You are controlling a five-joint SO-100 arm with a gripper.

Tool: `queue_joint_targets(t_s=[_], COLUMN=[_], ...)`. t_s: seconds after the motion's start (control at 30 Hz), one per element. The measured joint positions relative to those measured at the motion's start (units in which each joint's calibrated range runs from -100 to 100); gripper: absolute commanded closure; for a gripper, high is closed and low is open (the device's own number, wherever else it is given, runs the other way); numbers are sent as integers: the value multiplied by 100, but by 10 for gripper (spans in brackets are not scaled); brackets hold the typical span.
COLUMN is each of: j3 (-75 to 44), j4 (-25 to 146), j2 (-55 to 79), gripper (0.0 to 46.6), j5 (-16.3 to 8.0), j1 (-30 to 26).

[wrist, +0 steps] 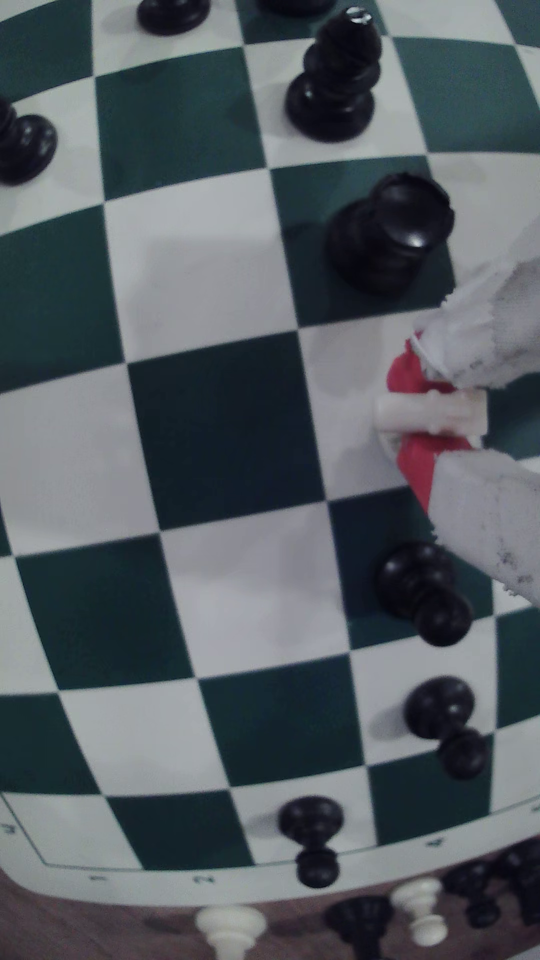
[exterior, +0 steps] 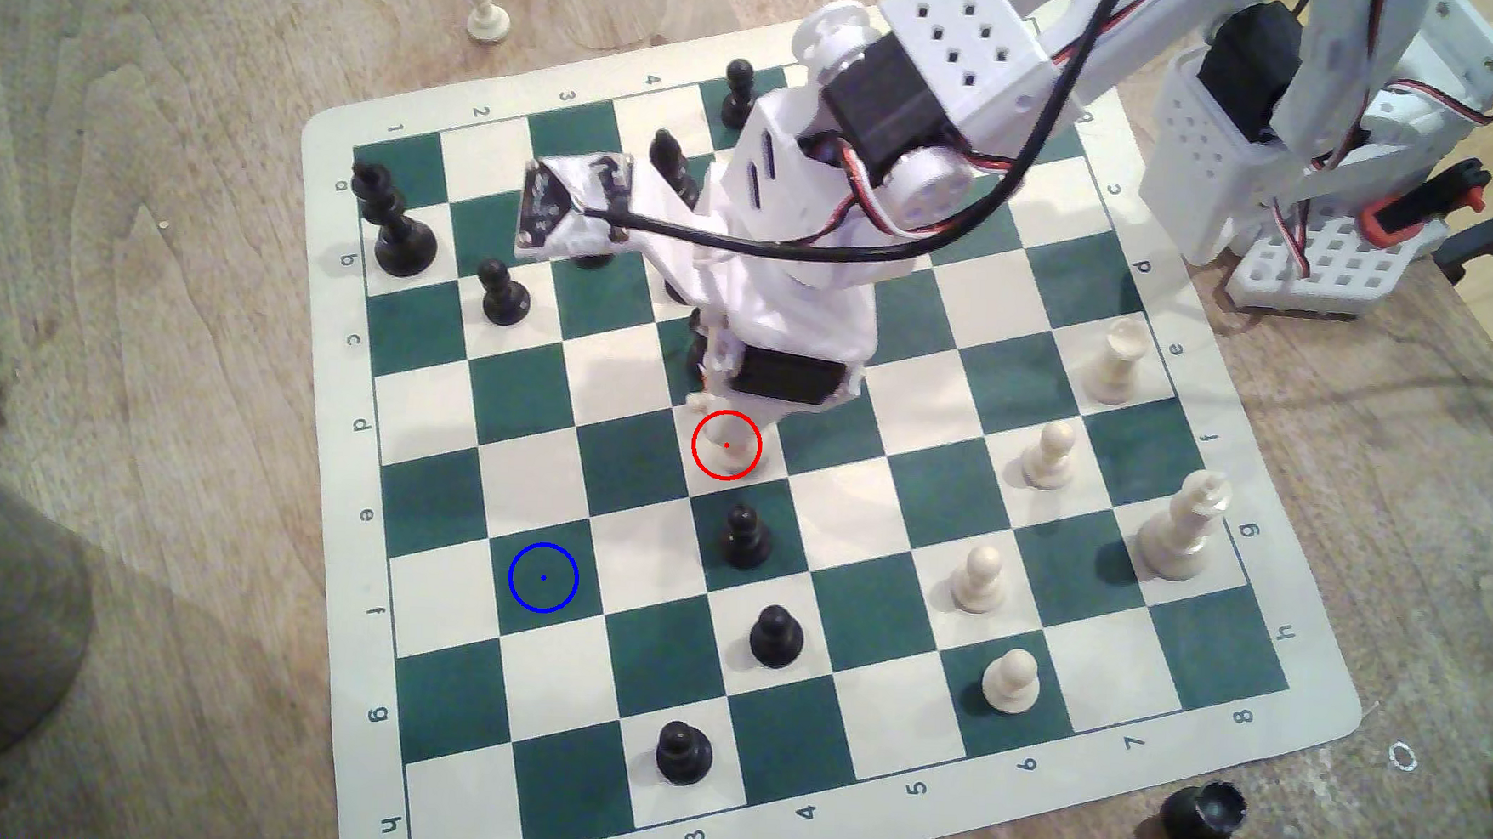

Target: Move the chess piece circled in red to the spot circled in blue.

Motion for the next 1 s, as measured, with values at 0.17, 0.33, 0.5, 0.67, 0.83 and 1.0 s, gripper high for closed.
queue_joint_targets(t_s=[0.17,0.33,0.5,0.67,0.83,1.0], j3=[0,-18,-515,-1392,-2377,-3109], j4=[223,351,502,502,502,502], j2=[-344,-628,-654,-452,335,1131], gripper=[464,464,464,464,464,464], j5=[0,0,20,112,132,161], j1=[-37,-37,-44,-199,-280,-376])
